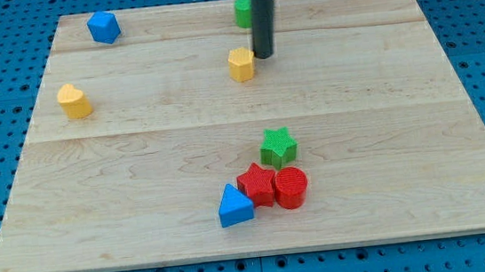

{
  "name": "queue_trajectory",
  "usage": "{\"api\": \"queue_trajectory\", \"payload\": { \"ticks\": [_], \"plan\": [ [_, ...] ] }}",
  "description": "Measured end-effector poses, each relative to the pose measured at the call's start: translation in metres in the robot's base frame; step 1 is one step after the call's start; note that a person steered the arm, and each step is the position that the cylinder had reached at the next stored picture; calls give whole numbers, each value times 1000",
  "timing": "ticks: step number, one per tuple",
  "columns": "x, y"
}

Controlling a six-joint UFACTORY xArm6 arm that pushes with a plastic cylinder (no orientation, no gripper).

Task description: Push yellow hexagon into green star

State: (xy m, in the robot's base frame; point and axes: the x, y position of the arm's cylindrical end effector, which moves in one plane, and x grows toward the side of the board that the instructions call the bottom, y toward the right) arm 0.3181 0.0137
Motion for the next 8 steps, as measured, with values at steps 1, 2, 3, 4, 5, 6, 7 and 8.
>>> {"api": "queue_trajectory", "payload": {
  "ticks": [1, 2, 3, 4, 5, 6, 7, 8],
  "plan": [
    [-4, -39],
    [53, -41],
    [67, -38],
    [48, -21],
    [110, 2],
    [138, -27],
    [86, -2],
    [88, 33]
  ]
}}
